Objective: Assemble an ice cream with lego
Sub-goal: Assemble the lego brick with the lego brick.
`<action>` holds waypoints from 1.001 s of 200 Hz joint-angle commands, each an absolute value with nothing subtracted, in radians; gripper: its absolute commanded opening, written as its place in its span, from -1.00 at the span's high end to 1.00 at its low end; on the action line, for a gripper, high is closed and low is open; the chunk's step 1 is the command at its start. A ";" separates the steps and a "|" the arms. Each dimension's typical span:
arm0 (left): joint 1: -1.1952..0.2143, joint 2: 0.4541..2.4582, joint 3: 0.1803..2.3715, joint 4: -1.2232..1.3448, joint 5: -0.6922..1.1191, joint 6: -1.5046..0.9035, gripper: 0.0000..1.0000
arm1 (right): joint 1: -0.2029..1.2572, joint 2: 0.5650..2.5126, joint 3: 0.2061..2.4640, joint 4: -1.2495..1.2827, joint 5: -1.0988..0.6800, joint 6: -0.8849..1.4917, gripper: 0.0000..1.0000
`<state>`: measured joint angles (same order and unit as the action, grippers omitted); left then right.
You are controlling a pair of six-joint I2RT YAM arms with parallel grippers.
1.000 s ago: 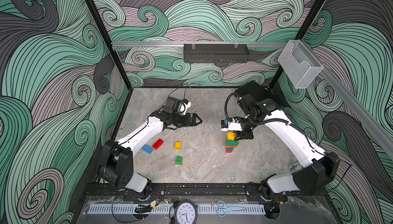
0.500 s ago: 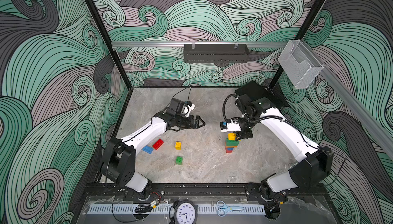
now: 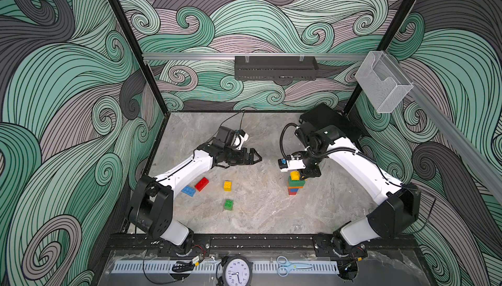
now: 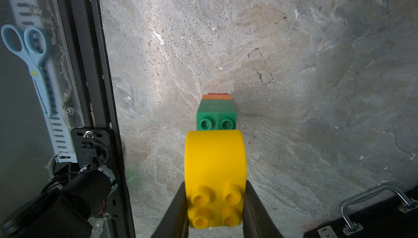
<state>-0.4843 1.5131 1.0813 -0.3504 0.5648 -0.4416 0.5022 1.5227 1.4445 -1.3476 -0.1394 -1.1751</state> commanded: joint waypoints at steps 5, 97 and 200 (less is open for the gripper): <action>-0.489 1.507 1.075 -0.354 0.555 -0.433 -0.97 | 0.512 1.528 1.433 -1.351 -0.129 -1.201 1.00; -0.489 1.504 1.077 -0.361 0.548 -0.428 -0.97 | 0.524 1.546 1.409 -1.330 -0.126 -1.206 1.00; -0.490 1.497 1.076 -0.366 0.545 -0.427 -0.97 | 0.536 1.549 1.391 -1.318 -0.120 -1.203 1.00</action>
<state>-0.4858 1.5131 1.0771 -0.3511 0.5533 -0.4408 0.5293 1.5425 1.3979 -1.3067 -0.1104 -1.1790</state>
